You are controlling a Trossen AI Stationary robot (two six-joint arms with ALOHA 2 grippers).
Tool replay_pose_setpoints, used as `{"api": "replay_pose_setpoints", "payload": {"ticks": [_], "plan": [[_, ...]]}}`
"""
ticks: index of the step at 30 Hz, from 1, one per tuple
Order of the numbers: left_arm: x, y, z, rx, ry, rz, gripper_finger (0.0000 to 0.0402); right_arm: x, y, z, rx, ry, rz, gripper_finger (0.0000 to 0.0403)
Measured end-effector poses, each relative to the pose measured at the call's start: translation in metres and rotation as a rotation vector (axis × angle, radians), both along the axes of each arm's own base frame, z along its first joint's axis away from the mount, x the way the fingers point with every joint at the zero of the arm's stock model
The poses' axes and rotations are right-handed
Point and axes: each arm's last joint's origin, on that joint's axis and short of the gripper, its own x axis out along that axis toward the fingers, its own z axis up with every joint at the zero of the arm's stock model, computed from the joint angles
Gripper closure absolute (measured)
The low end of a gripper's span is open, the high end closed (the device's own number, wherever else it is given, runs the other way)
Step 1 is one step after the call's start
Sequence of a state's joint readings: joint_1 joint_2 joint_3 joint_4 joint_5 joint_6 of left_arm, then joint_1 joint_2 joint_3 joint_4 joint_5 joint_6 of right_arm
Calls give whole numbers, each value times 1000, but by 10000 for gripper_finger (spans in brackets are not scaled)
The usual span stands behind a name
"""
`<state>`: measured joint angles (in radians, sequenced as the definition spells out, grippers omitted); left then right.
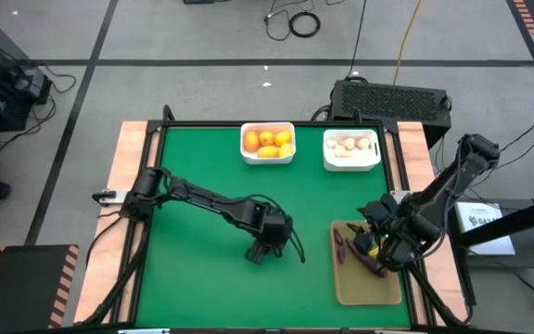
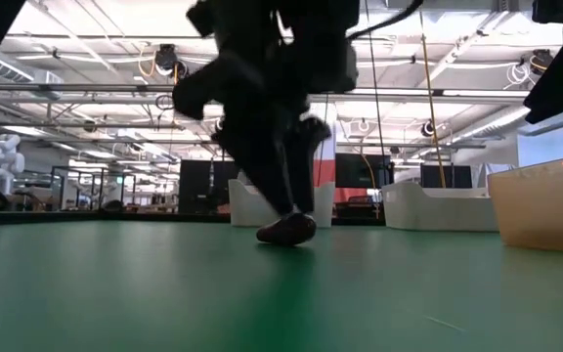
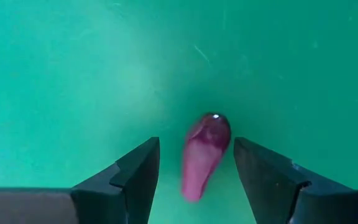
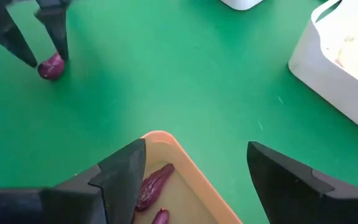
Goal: Sort produce into baskets
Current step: Put the eggplant into the light orange bin
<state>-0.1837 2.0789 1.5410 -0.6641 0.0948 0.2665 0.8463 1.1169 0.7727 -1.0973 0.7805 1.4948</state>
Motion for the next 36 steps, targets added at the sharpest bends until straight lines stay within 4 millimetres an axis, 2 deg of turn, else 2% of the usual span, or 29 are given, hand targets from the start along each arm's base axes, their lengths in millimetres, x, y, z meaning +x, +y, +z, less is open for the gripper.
{"api": "replay_pose_setpoints", "payload": {"ticks": [3,8,15,26,28,36], "plan": [[-5,1,-14,-14,27,-9,187,1,1,-1,-7,2,-1,133],[-7,1,-23,-26,12,14,187,2,2,-2,-9,3,-2,133],[-4,1,-26,-31,-13,41,193,2,2,-2,4,-8,-11,133],[-2,1,-24,-25,-23,45,285,3,3,-2,11,-14,-11,133],[6,-1,-17,-38,-96,47,289,3,3,-2,10,-14,-10,133],[48,-12,20,-179,-692,46,291,3,2,-2,6,-17,-11,133]]}}
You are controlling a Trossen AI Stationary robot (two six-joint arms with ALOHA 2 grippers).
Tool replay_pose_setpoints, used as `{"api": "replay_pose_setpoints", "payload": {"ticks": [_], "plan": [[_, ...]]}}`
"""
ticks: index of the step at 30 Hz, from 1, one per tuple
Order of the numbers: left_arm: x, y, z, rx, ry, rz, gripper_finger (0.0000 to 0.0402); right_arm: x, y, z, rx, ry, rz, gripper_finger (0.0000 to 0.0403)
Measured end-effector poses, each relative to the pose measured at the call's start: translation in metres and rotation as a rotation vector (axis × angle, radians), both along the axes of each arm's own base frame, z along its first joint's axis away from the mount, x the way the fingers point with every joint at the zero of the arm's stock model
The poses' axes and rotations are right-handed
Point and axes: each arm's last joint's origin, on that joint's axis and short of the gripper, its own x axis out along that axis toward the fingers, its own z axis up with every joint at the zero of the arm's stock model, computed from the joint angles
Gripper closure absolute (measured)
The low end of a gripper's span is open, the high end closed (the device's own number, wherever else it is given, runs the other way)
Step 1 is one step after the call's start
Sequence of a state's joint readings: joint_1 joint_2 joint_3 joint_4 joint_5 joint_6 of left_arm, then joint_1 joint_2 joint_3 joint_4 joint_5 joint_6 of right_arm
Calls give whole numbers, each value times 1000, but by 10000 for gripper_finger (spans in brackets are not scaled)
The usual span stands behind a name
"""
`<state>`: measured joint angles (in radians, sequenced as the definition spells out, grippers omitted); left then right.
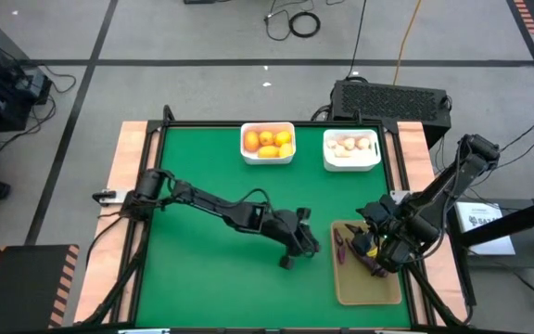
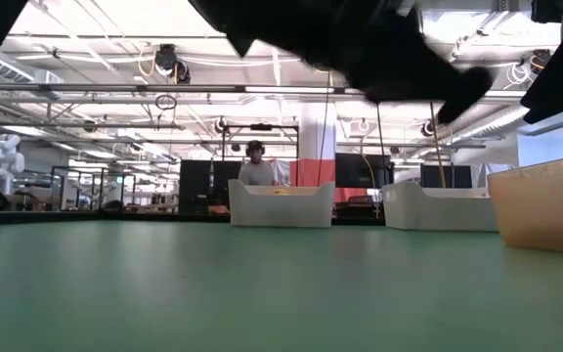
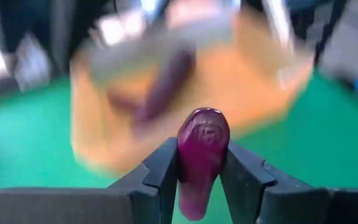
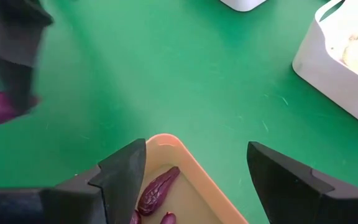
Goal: Sort produce into baskets
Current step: Put the eggplant into the light orange bin, then return to Home Position
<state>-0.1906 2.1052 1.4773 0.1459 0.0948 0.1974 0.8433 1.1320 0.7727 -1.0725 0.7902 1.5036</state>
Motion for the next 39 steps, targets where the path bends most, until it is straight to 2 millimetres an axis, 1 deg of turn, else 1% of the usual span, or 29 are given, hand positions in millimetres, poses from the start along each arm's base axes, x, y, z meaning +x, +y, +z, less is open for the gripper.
{"api": "replay_pose_setpoints", "payload": {"ticks": [3,6,8,11,13,17,19,24,26,28,33,36,39], "plan": [[12,-2,6,-40,-201,0,291,0,0,0,2,-1,0,133],[22,-4,-1,-71,-281,4,291,0,0,0,4,-4,0,133],[31,-6,-5,-90,-291,8,292,0,0,0,3,-3,1,133],[49,-10,-9,-106,-319,-19,292,0,0,0,-1,0,3,133],[63,-14,-16,-118,-336,-48,292,0,0,0,-2,2,2,133],[85,-21,-28,-132,-317,-78,292,0,0,0,-3,4,2,133],[91,-23,-29,-131,-298,-78,292,0,0,0,-1,6,3,133],[93,-23,-38,-124,-254,-76,292,0,0,0,-21,22,26,133],[93,-23,-38,-123,-253,-77,289,0,0,0,-26,25,32,133],[93,-23,-37,-127,-258,-85,279,0,0,0,-27,26,34,133],[93,-23,-37,-128,-255,-90,238,0,0,0,-27,25,34,133],[91,-23,-31,-126,-242,-90,218,0,0,0,-25,24,33,133],[86,-23,-15,-113,-182,-85,209,0,0,0,-15,19,22,133]]}}
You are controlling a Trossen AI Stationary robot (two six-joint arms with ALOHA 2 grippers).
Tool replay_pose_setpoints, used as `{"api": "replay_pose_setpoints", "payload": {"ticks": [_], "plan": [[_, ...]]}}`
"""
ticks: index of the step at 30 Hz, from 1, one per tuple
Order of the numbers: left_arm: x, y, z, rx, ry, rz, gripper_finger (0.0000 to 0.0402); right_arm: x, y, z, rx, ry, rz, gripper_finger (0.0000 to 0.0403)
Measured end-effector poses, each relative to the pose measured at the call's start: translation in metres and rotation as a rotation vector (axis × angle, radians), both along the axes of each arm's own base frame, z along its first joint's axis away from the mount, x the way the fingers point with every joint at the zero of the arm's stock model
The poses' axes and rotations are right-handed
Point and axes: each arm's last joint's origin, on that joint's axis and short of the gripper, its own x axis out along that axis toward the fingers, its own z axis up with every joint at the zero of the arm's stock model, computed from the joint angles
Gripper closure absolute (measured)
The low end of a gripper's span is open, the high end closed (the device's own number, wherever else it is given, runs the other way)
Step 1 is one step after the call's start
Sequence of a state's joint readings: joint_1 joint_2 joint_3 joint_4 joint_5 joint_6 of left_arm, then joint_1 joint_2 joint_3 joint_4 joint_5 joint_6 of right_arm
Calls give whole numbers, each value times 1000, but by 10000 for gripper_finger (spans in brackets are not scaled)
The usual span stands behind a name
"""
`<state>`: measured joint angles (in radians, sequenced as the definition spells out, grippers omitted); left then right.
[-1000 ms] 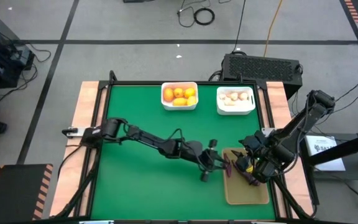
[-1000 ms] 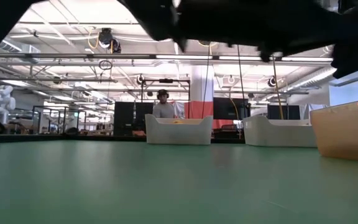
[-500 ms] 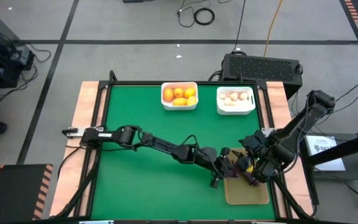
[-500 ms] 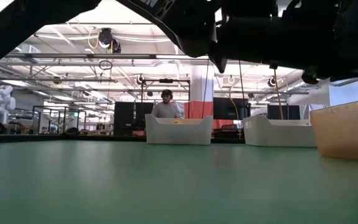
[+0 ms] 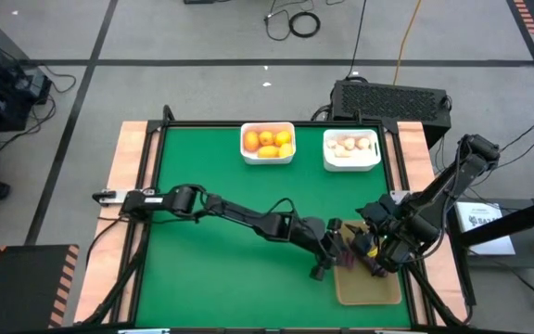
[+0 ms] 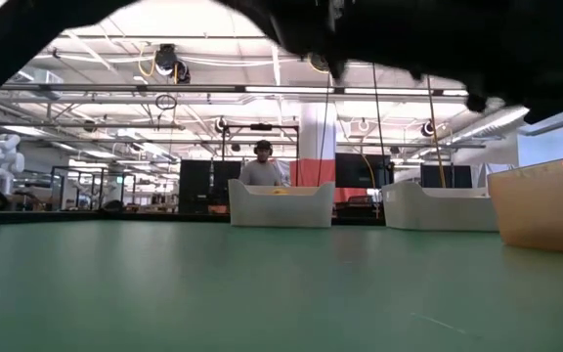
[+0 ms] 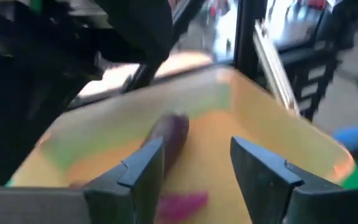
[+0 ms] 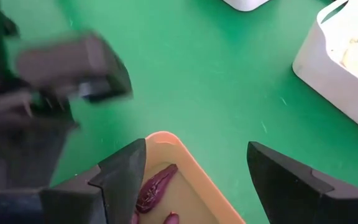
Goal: Sort produce into baskets
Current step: Return to Home Position
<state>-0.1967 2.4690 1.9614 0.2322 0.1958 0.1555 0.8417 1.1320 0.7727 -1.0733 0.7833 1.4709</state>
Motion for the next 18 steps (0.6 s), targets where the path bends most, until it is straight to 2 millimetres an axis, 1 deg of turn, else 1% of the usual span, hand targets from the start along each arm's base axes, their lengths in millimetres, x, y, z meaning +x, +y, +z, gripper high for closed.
{"api": "replay_pose_setpoints", "payload": {"ticks": [2,5,9,13,15,18], "plan": [[-8,2,15,52,81,11,208,0,0,0,12,-4,-11,133],[-30,9,43,185,240,57,207,0,0,0,36,-11,-30,133],[-66,25,78,387,442,144,208,0,0,-1,46,4,-27,133],[-108,42,114,616,606,332,208,1,-1,-1,46,4,-41,133],[-127,51,133,657,652,372,208,4,-4,0,44,0,-62,133],[-153,69,156,640,688,375,208,9,-10,0,42,-3,-108,133]]}}
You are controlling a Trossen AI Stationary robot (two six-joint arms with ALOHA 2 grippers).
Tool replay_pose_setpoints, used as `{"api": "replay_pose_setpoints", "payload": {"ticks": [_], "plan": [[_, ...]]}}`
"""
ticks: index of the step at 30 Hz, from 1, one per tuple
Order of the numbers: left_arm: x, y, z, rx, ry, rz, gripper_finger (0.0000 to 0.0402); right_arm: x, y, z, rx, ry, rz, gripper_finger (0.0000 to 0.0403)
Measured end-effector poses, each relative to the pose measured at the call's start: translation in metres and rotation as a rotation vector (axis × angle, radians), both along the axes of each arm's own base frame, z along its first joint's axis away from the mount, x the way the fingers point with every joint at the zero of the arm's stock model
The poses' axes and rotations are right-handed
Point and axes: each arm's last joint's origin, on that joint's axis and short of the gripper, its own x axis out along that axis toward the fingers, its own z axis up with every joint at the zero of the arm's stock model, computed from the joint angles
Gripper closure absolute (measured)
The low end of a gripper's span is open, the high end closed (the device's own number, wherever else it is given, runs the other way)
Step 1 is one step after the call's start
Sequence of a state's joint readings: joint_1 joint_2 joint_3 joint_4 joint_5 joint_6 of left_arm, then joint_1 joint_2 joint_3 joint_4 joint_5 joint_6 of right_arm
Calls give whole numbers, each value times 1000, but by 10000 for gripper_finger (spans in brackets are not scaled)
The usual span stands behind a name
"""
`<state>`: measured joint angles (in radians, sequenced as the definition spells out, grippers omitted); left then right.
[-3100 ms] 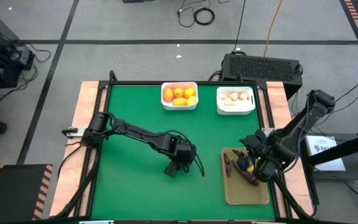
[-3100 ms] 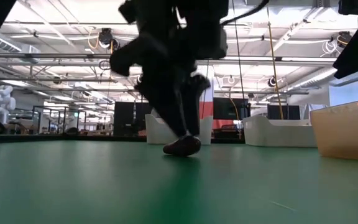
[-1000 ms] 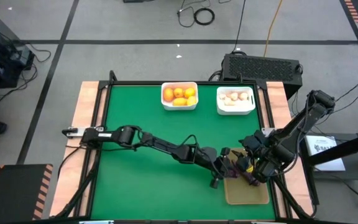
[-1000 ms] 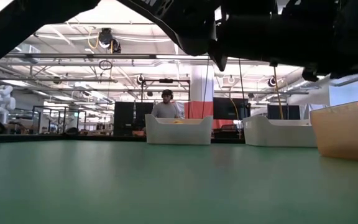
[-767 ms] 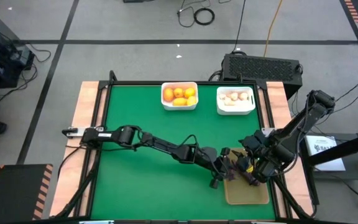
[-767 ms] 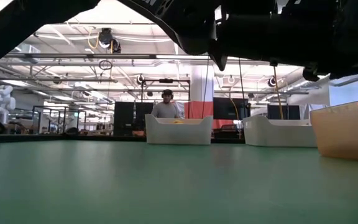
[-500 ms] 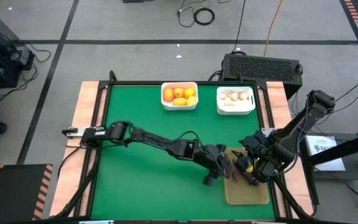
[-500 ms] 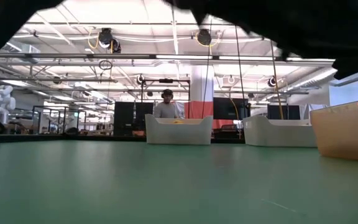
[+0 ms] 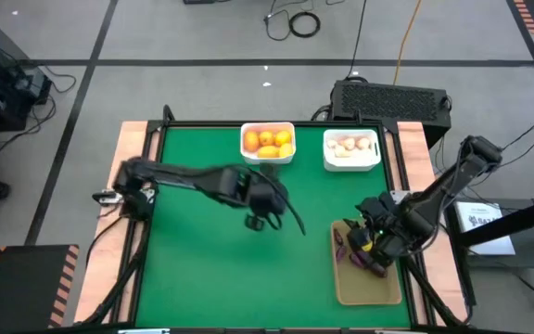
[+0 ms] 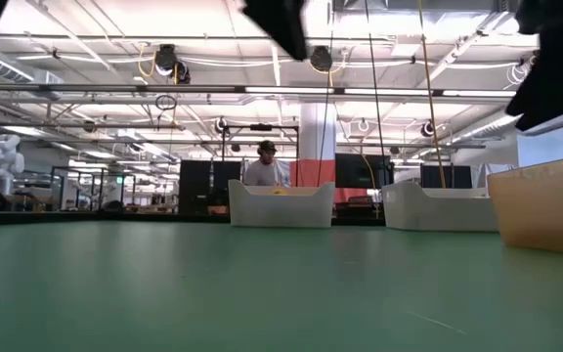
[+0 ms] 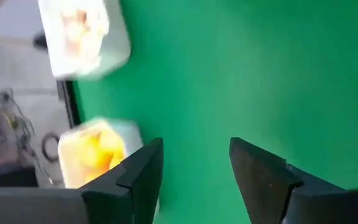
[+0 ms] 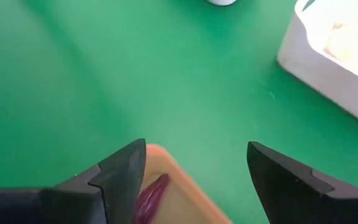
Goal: Sort produce into baskets
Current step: Return to Home Position
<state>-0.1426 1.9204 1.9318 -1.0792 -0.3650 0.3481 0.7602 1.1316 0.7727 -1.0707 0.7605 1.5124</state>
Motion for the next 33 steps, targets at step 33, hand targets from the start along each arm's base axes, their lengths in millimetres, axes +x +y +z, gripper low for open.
{"api": "replay_pose_setpoints", "payload": {"ticks": [33], "plan": [[-301,57,-74,-564,-1082,416,208,11,-78,88,-298,-339,480,151]]}}
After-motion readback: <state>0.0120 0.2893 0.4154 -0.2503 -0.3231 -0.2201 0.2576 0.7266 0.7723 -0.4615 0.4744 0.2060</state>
